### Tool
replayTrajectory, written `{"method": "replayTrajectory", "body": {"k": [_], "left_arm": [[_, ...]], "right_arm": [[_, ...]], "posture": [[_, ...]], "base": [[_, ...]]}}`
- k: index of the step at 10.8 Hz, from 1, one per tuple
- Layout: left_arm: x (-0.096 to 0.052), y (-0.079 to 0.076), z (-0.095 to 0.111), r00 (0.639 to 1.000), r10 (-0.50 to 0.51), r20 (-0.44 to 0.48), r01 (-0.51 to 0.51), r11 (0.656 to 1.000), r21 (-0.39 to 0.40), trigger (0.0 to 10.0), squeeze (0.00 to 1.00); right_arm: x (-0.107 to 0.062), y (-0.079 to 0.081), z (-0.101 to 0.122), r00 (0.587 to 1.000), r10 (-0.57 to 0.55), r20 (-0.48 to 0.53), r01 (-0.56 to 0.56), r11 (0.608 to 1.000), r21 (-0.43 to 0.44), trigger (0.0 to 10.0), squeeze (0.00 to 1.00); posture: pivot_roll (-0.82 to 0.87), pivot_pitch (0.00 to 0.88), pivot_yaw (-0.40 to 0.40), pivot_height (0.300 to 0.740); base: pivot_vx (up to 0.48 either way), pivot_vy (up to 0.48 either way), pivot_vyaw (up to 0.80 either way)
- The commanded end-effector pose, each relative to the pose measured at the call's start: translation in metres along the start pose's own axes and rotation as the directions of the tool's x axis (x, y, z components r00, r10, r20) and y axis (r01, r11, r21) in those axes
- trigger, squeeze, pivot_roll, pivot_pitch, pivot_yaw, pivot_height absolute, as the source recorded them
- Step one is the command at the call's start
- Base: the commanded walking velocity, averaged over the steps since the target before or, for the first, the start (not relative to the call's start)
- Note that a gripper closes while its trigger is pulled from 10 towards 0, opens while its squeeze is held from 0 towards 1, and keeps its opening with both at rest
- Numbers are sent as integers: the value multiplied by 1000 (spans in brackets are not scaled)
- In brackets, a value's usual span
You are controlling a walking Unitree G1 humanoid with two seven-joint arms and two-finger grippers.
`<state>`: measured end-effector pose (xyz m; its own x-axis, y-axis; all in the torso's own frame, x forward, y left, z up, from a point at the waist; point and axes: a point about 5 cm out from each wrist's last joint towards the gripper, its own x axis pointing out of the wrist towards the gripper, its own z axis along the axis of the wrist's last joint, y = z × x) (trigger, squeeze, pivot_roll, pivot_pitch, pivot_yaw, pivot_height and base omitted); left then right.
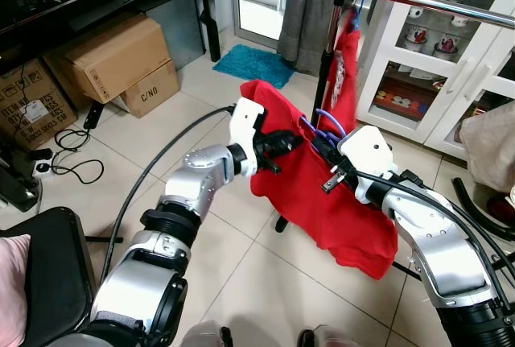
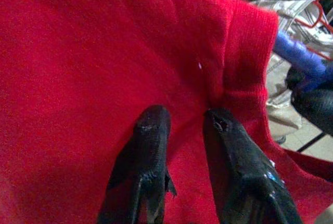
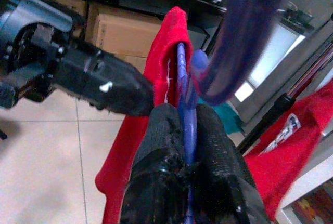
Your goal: Hang hanger
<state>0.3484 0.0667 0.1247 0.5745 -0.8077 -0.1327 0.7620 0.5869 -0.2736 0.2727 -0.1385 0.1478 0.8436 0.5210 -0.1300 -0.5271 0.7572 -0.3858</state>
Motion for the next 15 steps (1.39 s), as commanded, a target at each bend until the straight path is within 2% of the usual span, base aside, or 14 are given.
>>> {"method": "replayTrajectory", "body": {"k": [1,2,3,4,5,6,7,8,9,10,11,12,14,15], "left_arm": [[-3,1,4,1000,-1,29,1,1000,-6,0,0],[-10,0,7,997,-31,68,32,999,-18,0,0],[-27,-4,8,992,-86,95,89,996,-27,0,0],[-35,-6,7,991,-94,100,98,995,-29,0,0],[-49,-10,3,992,-96,83,98,995,-23,0,0],[-53,-10,2,998,-26,56,23,998,64,0,0],[-57,-8,5,998,31,57,-38,990,135,10000,0],[-66,-8,16,996,25,85,-46,969,244,10000,600],[-75,-6,21,998,18,60,-38,937,348,10000,1000],[-94,4,23,999,49,15,-50,893,448,10000,1000],[-108,17,33,991,120,54,-131,870,476,10000,1000],[-119,23,44,985,143,99,-173,856,487,10000,1000],[-140,31,56,988,125,87,-152,839,523,10000,1000],[-147,32,64,993,87,75,-113,845,523,10000,1000]], "right_arm": [[0,-1,8,1000,0,26,1,1000,-23,0,0],[0,-5,5,1000,-30,-1,30,999,-31,0,0],[-2,-15,0,994,-104,-34,102,994,-45,0,0],[-2,-18,-2,991,-127,-50,123,990,-74,0,0],[0,-23,-5,984,-161,-73,150,979,-136,0,0],[5,-25,-2,986,-153,-61,139,972,-191,0,0],[7,-25,-1,989,-140,-57,125,969,-215,0,0],[6,-28,0,992,-119,-45,106,969,-222,0,0],[5,-31,0,996,-91,-26,84,977,-197,0,0],[-2,-39,0,999,-20,29,23,995,-94,0,0],[-10,-49,-1,998,29,51,-24,995,-95,0,0],[-17,-55,-2,994,80,68,-73,993,-94,0,0],[-30,-60,-1,976,198,92,-189,977,-94,0,0],[-37,-64,-3,967,240,83,-228,965,-128,0,0]], "posture": [[-92,0,65,740],[-91,0,67,740],[-91,0,67,740],[-81,0,66,740],[-68,0,55,740],[-54,0,41,740],[-54,0,41,740],[-41,0,29,740],[-37,0,26,740],[-27,0,23,740],[-24,0,21,740],[-22,0,20,740],[-20,0,22,740],[-22,0,24,740]], "base": [[0,0,0],[0,0,0],[0,0,0],[0,0,0],[0,0,0],[0,0,0],[0,0,0],[0,0,0],[0,0,0],[0,0,0],[0,0,0],[0,0,0],[0,0,0],[0,0,0]]}}
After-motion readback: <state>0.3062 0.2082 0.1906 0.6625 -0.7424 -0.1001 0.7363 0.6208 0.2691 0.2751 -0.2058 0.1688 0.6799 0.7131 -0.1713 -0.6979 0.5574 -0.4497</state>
